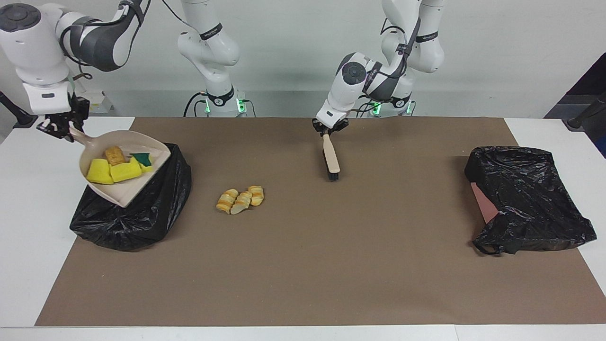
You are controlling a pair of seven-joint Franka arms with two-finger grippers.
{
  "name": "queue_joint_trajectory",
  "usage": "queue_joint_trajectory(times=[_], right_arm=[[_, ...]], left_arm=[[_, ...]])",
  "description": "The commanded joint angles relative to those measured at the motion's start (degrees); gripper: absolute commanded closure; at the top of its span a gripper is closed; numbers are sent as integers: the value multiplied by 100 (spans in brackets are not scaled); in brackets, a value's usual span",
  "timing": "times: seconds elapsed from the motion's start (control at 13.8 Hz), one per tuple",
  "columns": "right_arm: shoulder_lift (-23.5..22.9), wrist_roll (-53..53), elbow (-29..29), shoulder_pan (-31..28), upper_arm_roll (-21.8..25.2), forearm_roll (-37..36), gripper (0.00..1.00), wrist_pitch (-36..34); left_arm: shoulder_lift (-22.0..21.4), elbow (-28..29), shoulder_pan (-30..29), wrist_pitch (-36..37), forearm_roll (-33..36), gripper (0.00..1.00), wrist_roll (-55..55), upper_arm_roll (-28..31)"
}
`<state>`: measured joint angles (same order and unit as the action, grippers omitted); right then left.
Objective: Sweep and dump trash in bin
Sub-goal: 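Carry the dustpan to the trash bag with the right gripper and tip it, then lay the brush down and return the left gripper toward its bag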
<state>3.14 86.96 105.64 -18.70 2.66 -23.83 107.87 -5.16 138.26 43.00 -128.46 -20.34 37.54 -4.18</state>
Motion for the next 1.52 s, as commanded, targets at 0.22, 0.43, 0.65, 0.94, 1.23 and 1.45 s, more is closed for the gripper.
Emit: queue_joint_trajectory(times=[0.22, 0.43, 0.65, 0.94, 1.23, 1.45], right_arm=[[248, 1155, 465, 51, -187, -1447, 100, 480], [231, 1315, 720, 200, -187, -2054, 100, 621], [240, 1665, 721, 463, -187, -2572, 100, 516], [292, 1895, 633, 490, -196, -3117, 100, 525], [398, 1851, 633, 710, -257, -3557, 100, 367], [530, 1807, 642, 1008, -389, -3813, 100, -54]], left_arm=[[-117, -175, -230, 207, -111, 0, -150, 40], [-134, -781, -897, 707, -84, 0, -186, 49], [-64, -1344, -1434, 840, 117, 0, -255, 49], [59, -1810, -1908, 980, 565, 0, -712, 58], [419, -3101, -2497, 2243, 1049, 0, -1423, 58], [446, -3543, -2980, 2887, 1321, 0, -2152, 66]])
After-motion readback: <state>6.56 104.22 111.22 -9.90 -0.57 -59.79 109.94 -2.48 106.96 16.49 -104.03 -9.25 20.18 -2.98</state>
